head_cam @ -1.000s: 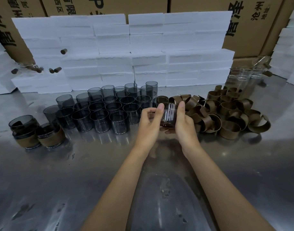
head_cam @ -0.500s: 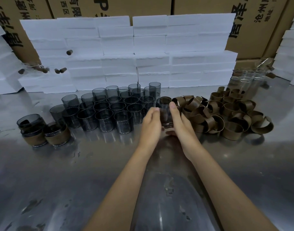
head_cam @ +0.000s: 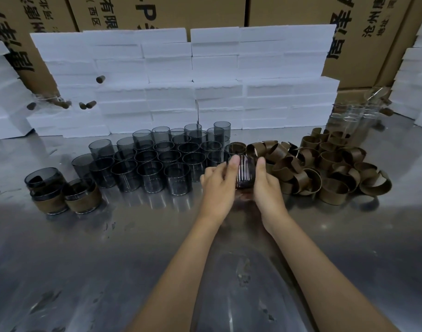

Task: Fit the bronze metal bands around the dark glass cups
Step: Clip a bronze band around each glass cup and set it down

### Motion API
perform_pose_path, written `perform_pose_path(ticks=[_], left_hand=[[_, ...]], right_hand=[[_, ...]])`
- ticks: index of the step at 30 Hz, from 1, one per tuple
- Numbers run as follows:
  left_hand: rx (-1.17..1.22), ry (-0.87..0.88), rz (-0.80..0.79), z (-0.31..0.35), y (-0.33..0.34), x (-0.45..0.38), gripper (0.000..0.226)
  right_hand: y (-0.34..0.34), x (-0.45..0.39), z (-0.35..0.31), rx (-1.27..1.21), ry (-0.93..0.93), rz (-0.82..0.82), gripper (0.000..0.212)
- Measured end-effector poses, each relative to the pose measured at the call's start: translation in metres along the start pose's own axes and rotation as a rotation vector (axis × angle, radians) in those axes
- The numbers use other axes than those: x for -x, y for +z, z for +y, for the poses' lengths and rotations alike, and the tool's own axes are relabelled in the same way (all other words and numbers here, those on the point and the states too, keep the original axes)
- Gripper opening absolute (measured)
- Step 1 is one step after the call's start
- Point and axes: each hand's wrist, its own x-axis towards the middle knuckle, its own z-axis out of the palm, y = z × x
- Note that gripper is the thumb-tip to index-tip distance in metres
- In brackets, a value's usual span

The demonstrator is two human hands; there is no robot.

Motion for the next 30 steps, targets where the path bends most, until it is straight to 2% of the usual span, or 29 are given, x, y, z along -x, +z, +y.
perform_pose_path(ticks=[3, 6, 9, 11, 14, 18, 23, 30], left_hand=[[0.067, 0.007, 0.054, 0.000, -0.008, -0.006, 0.050], [0.214, -0.031, 0.040, 0.005, -0.013, -0.003, 0.037], [0.421, -0.083, 0.047, 0.010, -0.015, -0.001, 0.034], [0.472, -0.079, 0.046, 0.013, -0.016, 0.000, 0.032], [0.477, -0.052, 0.002, 0.014, -0.017, 0.000, 0.034], [0.414, 0.013, -0.047, 0.013, -0.017, 0.002, 0.040], [0.436, 0.027, -0.063, 0.008, -0.013, 0.000, 0.048], [0.570, -0.027, 0.069, 0.006, -0.018, -0.002, 0.044]], right_hand=[[-0.004, -0.002, 0.004, 0.064, -0.100, 0.019, 0.040], [-0.004, -0.001, 0.005, 0.013, -0.142, 0.004, 0.032], [-0.004, 0.000, -0.001, -0.181, -0.018, -0.035, 0.029], [-0.005, 0.000, -0.004, -0.335, 0.113, -0.135, 0.038], [-0.009, -0.002, -0.005, -0.514, 0.259, -0.226, 0.041], [-0.011, -0.005, -0.006, -0.634, 0.300, -0.240, 0.038], [-0.011, -0.008, -0.003, -0.623, 0.274, -0.262, 0.037], [-0.008, 0.002, -0.010, -0.452, 0.217, -0.354, 0.045]])
